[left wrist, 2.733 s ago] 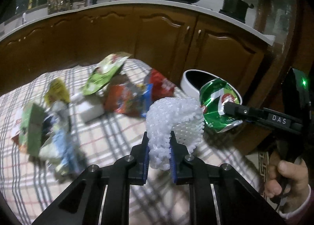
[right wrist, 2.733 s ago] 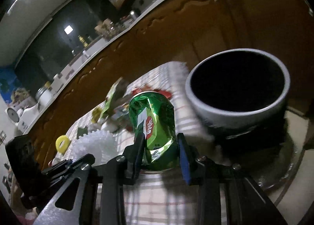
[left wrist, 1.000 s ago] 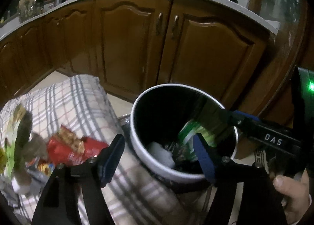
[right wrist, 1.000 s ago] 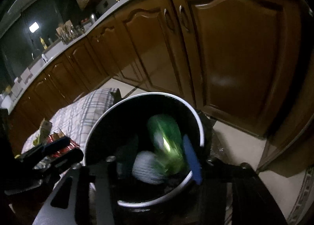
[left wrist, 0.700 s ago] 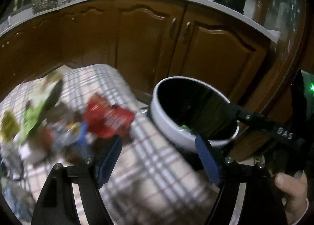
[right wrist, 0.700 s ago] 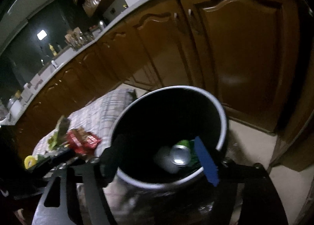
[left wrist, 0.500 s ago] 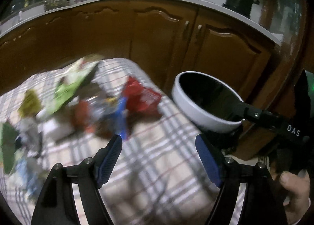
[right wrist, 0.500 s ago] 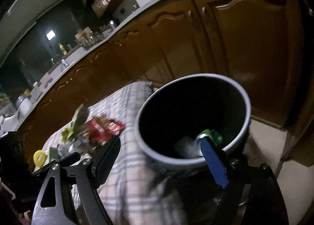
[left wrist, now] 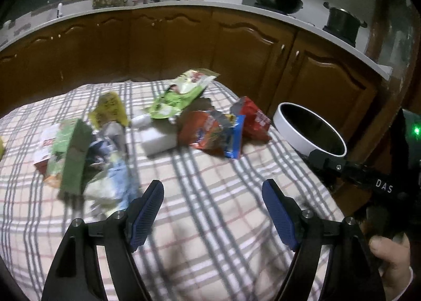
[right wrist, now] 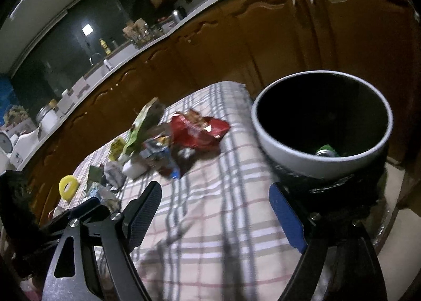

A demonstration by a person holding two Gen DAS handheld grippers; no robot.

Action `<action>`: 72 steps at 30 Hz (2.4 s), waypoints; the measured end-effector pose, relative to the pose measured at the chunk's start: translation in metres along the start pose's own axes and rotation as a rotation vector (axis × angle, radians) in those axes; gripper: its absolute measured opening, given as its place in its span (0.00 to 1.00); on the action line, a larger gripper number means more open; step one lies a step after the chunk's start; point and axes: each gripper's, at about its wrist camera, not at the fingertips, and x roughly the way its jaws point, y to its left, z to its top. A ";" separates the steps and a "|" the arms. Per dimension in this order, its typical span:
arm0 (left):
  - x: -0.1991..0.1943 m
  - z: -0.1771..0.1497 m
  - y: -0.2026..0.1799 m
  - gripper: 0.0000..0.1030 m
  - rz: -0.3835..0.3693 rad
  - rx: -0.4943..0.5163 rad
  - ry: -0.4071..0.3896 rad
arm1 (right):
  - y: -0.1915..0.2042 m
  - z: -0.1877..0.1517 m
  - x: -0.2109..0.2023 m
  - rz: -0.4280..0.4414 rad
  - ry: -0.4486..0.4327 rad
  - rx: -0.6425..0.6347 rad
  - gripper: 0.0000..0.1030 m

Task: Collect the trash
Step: 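Grasp the crumpled foil wrapper with the left tool while the right tool grasps the snack wrapper, then carry both wrappers to the white bin and release them inside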

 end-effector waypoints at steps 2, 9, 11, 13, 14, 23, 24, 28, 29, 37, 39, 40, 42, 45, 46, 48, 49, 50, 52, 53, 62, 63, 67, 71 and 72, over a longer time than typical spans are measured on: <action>-0.006 0.000 0.005 0.75 0.010 -0.007 -0.007 | 0.009 -0.004 0.003 0.009 0.006 -0.008 0.83; -0.032 -0.005 0.025 0.75 0.082 -0.034 -0.050 | 0.026 -0.004 0.017 0.025 0.025 -0.038 0.83; -0.034 -0.004 0.030 0.76 0.096 -0.045 -0.059 | 0.032 -0.003 0.022 0.036 0.035 -0.050 0.82; -0.036 -0.003 0.037 0.76 0.123 -0.060 -0.062 | 0.039 -0.002 0.030 0.047 0.042 -0.064 0.81; -0.035 -0.002 0.040 0.77 0.130 -0.068 -0.060 | 0.042 0.000 0.035 0.052 0.047 -0.071 0.79; -0.004 0.004 0.064 0.78 0.155 -0.126 0.026 | 0.061 0.022 0.080 0.079 0.107 -0.111 0.70; 0.001 0.005 0.066 0.78 0.151 -0.132 0.035 | 0.061 0.023 0.084 0.079 0.110 -0.114 0.70; 0.018 0.006 0.068 0.67 0.158 -0.130 0.069 | 0.064 0.029 0.108 0.073 0.149 -0.114 0.61; 0.021 0.006 0.069 0.51 0.144 -0.134 0.081 | 0.064 0.028 0.113 0.076 0.162 -0.112 0.44; 0.021 0.010 0.064 0.32 0.061 -0.127 0.071 | 0.072 0.014 0.088 0.081 0.130 -0.150 0.06; 0.017 0.009 0.060 0.31 0.035 -0.120 0.064 | 0.070 0.010 0.071 0.099 0.112 -0.150 0.06; 0.014 0.008 0.056 0.31 0.022 -0.111 0.059 | 0.069 0.009 0.066 0.103 0.107 -0.146 0.06; 0.008 0.006 0.049 0.31 -0.002 -0.092 0.049 | 0.065 0.005 0.051 0.105 0.091 -0.136 0.06; 0.004 0.005 0.039 0.31 -0.031 -0.066 0.043 | 0.054 0.002 0.034 0.096 0.073 -0.118 0.06; 0.004 0.005 0.034 0.31 -0.041 -0.058 0.043 | 0.051 0.002 0.031 0.091 0.070 -0.113 0.06; 0.005 0.006 0.027 0.31 -0.056 -0.046 0.044 | 0.038 0.000 0.021 0.074 0.062 -0.092 0.06; 0.008 0.007 0.024 0.31 -0.066 -0.040 0.045 | 0.035 0.001 0.019 0.068 0.059 -0.085 0.06; 0.009 0.008 0.019 0.31 -0.076 -0.032 0.046 | 0.028 0.000 0.013 0.058 0.051 -0.072 0.06; 0.011 0.009 0.009 0.31 -0.093 -0.014 0.047 | 0.021 0.001 0.005 0.046 0.039 -0.058 0.06; 0.012 0.010 0.005 0.31 -0.099 -0.007 0.048 | 0.015 0.002 0.001 0.037 0.031 -0.051 0.06; 0.023 0.016 -0.036 0.31 -0.145 0.053 0.049 | -0.020 0.009 -0.032 -0.026 -0.032 -0.016 0.06; 0.024 0.018 -0.041 0.31 -0.153 0.059 0.048 | -0.024 0.010 -0.034 -0.031 -0.038 -0.009 0.06; 0.032 0.026 -0.057 0.31 -0.171 0.089 0.044 | -0.037 0.015 -0.043 -0.050 -0.059 0.010 0.06; 0.041 0.037 -0.072 0.31 -0.191 0.111 0.033 | -0.050 0.024 -0.049 -0.076 -0.073 0.014 0.06; 0.045 0.040 -0.075 0.31 -0.195 0.115 0.032 | -0.052 0.027 -0.050 -0.082 -0.075 0.016 0.06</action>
